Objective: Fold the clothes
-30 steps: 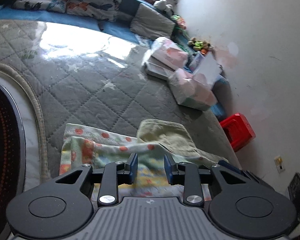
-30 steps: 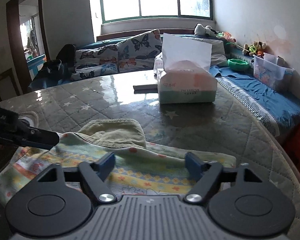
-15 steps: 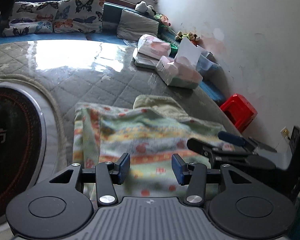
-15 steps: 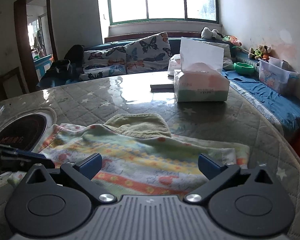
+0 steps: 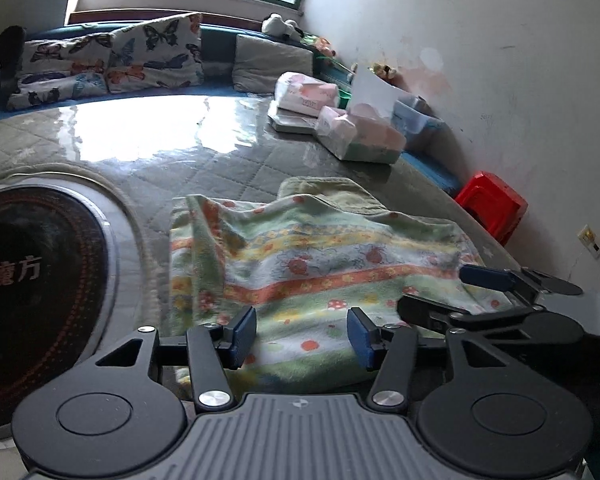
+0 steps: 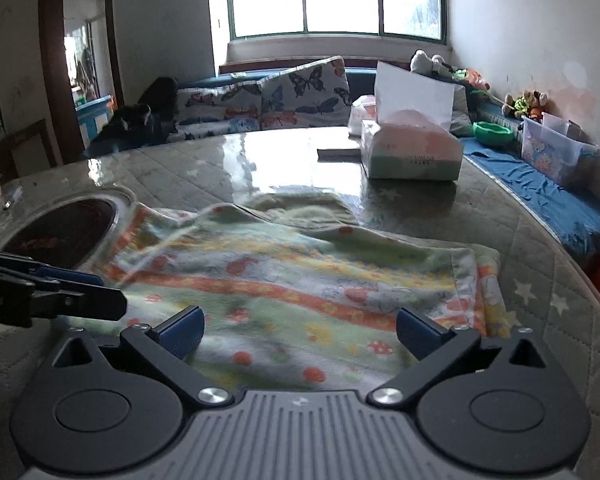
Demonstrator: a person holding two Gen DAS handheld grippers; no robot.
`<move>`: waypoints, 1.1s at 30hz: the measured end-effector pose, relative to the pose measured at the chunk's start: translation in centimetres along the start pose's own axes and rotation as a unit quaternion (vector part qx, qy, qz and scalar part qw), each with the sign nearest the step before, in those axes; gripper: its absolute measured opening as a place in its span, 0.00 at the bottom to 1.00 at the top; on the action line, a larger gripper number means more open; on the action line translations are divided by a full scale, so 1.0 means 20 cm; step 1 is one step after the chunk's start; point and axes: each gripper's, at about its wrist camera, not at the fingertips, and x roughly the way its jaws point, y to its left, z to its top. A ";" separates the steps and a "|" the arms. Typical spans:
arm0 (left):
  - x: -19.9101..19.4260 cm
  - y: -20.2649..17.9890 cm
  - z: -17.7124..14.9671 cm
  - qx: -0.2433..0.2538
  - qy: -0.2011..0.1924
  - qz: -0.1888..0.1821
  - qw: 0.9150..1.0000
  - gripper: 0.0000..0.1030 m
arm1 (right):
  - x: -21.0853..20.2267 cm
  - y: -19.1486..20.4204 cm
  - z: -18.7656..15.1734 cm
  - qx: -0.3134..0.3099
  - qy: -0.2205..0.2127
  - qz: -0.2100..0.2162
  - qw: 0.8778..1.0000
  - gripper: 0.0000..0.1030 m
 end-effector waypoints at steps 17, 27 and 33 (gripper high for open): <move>-0.04 0.07 -0.03 -0.029 -0.012 0.014 0.999 0.55 | -0.05 0.12 -0.07 -0.049 0.007 0.002 0.999 1.00; -0.10 0.06 -0.06 -0.036 -0.017 0.023 0.999 0.69 | -0.13 0.15 -0.07 -0.047 -0.006 0.042 0.998 1.00; -0.14 0.10 -0.07 -0.045 -0.016 0.038 0.998 0.73 | -0.08 0.19 -0.10 -0.060 0.010 0.050 0.997 1.00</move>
